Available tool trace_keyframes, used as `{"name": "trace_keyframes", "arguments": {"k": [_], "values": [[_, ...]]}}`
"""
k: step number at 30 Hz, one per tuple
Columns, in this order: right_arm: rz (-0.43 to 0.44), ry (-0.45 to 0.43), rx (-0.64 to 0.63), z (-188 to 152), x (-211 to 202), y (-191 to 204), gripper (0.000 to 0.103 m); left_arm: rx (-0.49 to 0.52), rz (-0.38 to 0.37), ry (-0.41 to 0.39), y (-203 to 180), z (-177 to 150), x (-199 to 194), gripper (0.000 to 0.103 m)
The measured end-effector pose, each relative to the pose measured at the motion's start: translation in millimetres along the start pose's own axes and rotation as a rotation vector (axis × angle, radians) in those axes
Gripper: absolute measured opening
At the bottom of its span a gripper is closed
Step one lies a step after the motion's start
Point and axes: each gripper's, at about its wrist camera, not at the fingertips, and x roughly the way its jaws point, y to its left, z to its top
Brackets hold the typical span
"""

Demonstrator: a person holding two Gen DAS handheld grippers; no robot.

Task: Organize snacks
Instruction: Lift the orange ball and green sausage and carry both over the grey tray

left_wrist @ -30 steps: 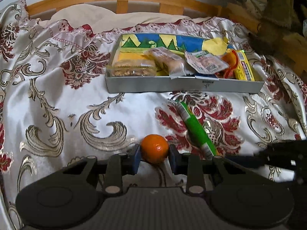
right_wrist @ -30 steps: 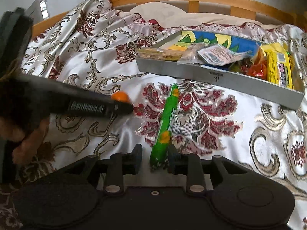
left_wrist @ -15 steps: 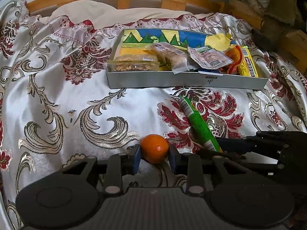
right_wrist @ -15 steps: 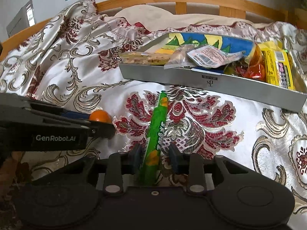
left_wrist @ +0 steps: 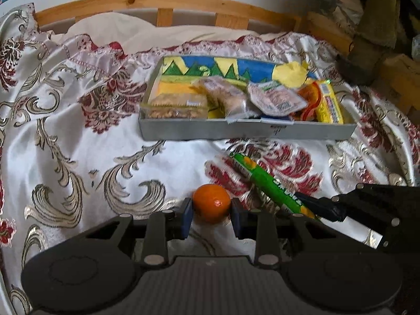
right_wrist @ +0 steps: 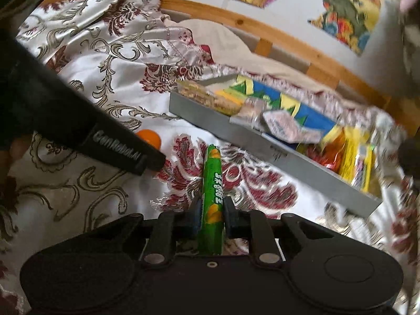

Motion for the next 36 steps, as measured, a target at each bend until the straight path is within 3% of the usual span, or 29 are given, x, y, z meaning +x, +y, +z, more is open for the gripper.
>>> {"name": "trace_keyframes", "arguments": {"k": [9,18,24,30,36], "values": [[-0.124,-0.062,-0.156,-1,-7,8,0.018,0.009,-0.001,-0.075,-3,12,-5,0.033],[-0.219,-0.150,-0.050,12,-24,-25,0.018,0.012,-0.005,-0.254,-7,53,4,0.034],[-0.275,-0.184,0.002,45,-8,-62,0.018,-0.049,0.002,-0.337,8,88,21,0.034],[-0.221,-0.149,0.150,84,37,-102,0.018,-0.109,0.016,-0.316,28,102,46,0.033],[-0.181,-0.061,0.299,97,78,-122,0.018,-0.140,0.020,-0.278,40,102,66,0.033]]}}
